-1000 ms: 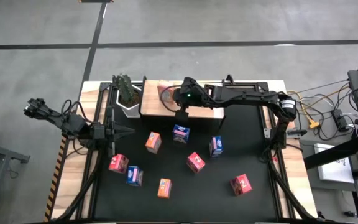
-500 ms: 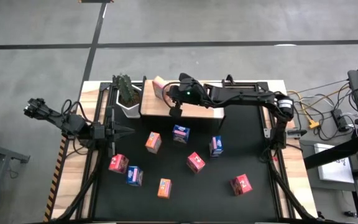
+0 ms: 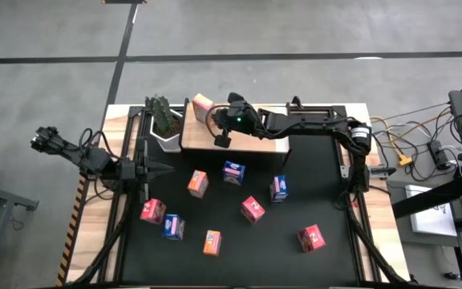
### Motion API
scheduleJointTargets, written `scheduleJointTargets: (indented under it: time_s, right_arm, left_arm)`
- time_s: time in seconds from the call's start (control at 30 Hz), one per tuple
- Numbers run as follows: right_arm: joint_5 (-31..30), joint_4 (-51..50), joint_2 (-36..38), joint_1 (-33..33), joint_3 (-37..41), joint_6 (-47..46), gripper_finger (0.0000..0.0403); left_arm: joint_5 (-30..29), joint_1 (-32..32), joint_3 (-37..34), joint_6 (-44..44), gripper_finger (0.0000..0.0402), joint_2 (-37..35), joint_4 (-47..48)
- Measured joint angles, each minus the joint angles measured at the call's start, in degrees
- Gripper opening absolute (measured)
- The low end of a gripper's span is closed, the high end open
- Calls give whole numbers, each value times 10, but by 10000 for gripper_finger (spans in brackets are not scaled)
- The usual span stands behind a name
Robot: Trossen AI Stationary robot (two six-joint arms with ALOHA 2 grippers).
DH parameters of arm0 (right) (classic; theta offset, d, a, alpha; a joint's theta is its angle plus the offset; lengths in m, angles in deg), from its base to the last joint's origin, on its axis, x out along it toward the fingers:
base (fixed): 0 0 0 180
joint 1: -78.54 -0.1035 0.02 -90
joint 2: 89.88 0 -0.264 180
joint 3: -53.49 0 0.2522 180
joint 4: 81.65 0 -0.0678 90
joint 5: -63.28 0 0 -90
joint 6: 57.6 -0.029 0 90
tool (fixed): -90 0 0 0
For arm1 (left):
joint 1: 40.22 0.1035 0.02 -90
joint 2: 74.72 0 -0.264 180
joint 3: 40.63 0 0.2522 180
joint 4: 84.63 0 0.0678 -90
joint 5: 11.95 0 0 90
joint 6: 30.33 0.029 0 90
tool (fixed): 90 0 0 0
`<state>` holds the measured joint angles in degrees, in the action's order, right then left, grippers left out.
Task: Stack cereal on shelf
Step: Put the top right orange cereal box on the shelf
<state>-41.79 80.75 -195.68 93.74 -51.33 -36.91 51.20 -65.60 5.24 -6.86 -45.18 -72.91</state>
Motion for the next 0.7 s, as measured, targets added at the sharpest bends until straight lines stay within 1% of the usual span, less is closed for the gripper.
scheduleJointTargets:
  time_s: [0.3,0.53,0.63,0.7]
  right_arm:
    - [0,4,-9,7,0,9,12]
    - [5,-20,-1,-24,0,-16,12]
    - [5,-4,-14,-37,0,-17,12]
    - [2,26,-27,-43,0,-13,12]
  left_arm:
    - [0,0,0,0,0,0,0]
    - [0,0,0,-3,0,0,0]
    - [0,0,0,-3,0,1,0]
    - [0,0,0,-3,0,3,0]
